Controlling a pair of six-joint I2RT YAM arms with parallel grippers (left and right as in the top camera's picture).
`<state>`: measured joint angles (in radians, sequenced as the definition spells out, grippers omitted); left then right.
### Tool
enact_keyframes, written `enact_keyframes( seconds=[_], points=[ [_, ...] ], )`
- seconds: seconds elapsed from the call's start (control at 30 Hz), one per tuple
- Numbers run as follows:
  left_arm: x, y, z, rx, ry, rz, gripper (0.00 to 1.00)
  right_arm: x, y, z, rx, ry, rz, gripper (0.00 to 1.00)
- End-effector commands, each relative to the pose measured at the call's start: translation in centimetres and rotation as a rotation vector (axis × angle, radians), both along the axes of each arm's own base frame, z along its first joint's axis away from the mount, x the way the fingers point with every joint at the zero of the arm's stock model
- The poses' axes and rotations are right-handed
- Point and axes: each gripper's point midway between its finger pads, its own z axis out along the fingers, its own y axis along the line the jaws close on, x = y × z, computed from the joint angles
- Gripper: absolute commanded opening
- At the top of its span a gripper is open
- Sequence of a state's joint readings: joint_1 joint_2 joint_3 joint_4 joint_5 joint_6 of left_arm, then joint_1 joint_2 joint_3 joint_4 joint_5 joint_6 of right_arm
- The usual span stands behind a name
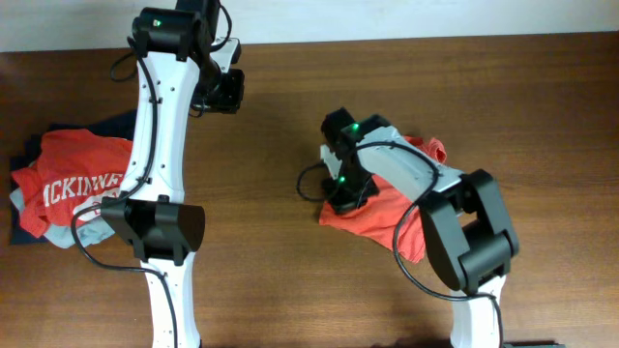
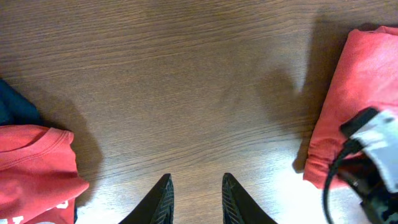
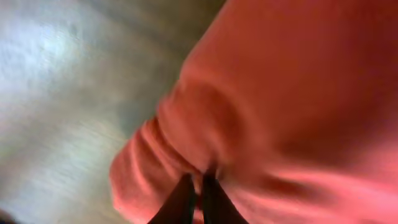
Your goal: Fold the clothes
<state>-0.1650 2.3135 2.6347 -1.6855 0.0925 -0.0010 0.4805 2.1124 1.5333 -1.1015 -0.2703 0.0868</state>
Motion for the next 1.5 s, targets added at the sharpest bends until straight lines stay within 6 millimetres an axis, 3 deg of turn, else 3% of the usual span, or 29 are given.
enact_keyframes(
  seconds=[0.0,0.1,0.17,0.27,0.33,0.43,0.53,0.63,0.73,0.93,1.1,1.2,1.27,1.47],
  points=[
    [0.2,0.4,0.5,0.002,-0.017,0.017,0.26,-3.2,3.3,0.7,0.122,0.089,0.118,0.12],
    [0.2,0.4,0.5,0.002,-0.017,0.017,0.31,-5.0,4.7,1.3,0.165,0.111,0.215,0.12],
    [0.2,0.4,0.5,0.003,-0.018,0.013,0.41,-5.4,5.1,2.1,0.183,0.09,0.265,0.12],
    [0.5,0.3,0.6,-0.001,-0.03,0.012,0.63,-3.9,4.7,5.3,0.203,-0.026,0.257,0.12],
    [0.7,-0.5,0.7,-0.041,-0.037,-0.02,0.65,-2.0,2.8,7.3,0.144,-0.116,0.152,0.12],
    [0.4,-4.5,0.9,-0.213,-0.039,-0.179,0.7,1.7,-3.1,11.0,0.023,-0.271,-0.103,0.16],
    [0.1,-7.2,-0.5,-0.266,0.002,-0.233,0.72,3.7,-8.3,13.8,0.011,-0.343,-0.305,0.37],
    [-0.9,-11.0,-3.5,-0.296,0.089,-0.297,0.73,4.7,-12.3,14.5,0.042,-0.335,-0.438,0.53],
    [-2.1,-13.6,-6.4,-0.285,0.165,-0.345,0.76,5.2,-14.1,13.8,0.061,-0.305,-0.476,0.53],
    [-4.1,-17.2,-10.5,-0.281,0.27,-0.409,0.82,5.7,-14.8,9.4,0.02,-0.189,-0.495,0.21],
    [-4.8,-18.1,-13.3,-0.271,0.334,-0.418,0.83,5.3,-13.8,4.6,0.035,-0.027,-0.498,0.05],
    [-5.1,-18.6,-14.3,-0.306,0.348,-0.463,0.87,4.9,-13.7,1.2,0.012,0.059,-0.501,0.04],
    [-5.3,-19.0,-14.8,-0.328,0.362,-0.481,0.92,4.9,-13.7,0.2,0.006,0.077,-0.5,0.04],
    [-6.1,-20.6,-17.1,-0.437,0.429,-0.492,0.92,5.1,-13.7,-0.8,0.005,0.08,-0.5,0.04]
  ],
)
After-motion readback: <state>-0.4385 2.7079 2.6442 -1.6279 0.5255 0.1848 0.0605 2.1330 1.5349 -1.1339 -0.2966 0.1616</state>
